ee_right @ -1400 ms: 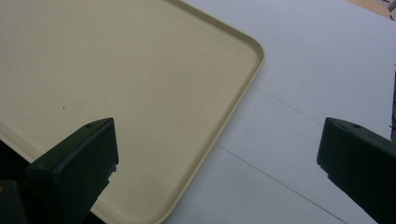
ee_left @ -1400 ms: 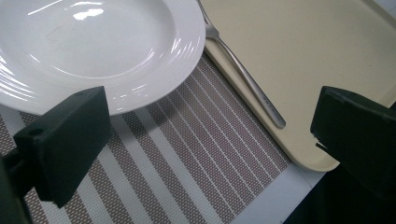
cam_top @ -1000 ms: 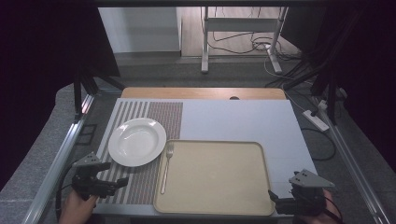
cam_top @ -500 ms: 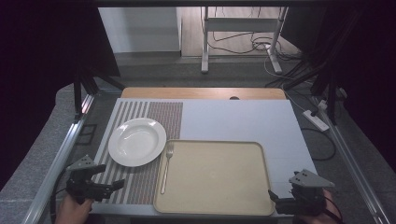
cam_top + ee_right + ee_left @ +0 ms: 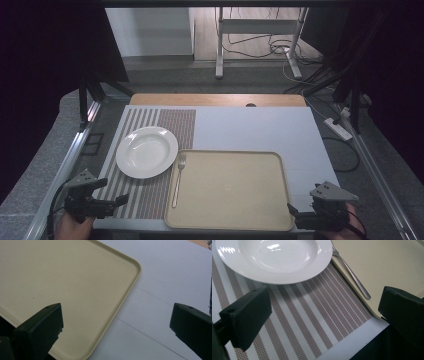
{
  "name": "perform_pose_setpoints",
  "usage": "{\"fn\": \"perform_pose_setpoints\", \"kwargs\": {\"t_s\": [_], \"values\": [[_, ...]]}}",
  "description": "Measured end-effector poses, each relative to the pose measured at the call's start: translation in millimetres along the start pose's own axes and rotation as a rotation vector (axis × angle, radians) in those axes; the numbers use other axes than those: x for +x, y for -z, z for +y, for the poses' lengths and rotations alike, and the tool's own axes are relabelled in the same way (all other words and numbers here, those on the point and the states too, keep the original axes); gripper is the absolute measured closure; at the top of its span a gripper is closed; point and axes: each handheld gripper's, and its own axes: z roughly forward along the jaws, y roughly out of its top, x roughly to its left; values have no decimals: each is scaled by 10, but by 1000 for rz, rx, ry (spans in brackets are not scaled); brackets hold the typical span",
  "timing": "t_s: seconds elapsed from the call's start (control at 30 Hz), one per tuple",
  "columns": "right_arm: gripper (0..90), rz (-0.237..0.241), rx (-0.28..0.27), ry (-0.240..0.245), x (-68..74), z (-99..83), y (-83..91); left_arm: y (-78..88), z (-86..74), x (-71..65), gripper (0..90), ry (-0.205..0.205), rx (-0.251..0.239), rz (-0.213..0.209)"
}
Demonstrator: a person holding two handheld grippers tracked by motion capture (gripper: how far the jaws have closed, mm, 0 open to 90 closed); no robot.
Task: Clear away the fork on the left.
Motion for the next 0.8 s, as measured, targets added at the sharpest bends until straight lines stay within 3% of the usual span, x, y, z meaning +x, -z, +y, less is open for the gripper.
{"fn": "perform_pose_setpoints", "kwargs": {"t_s": [0.8], "values": [[0, -4, 0, -9, -6, 0, 0, 135, -102, -18, 0, 12, -28, 30]]}}
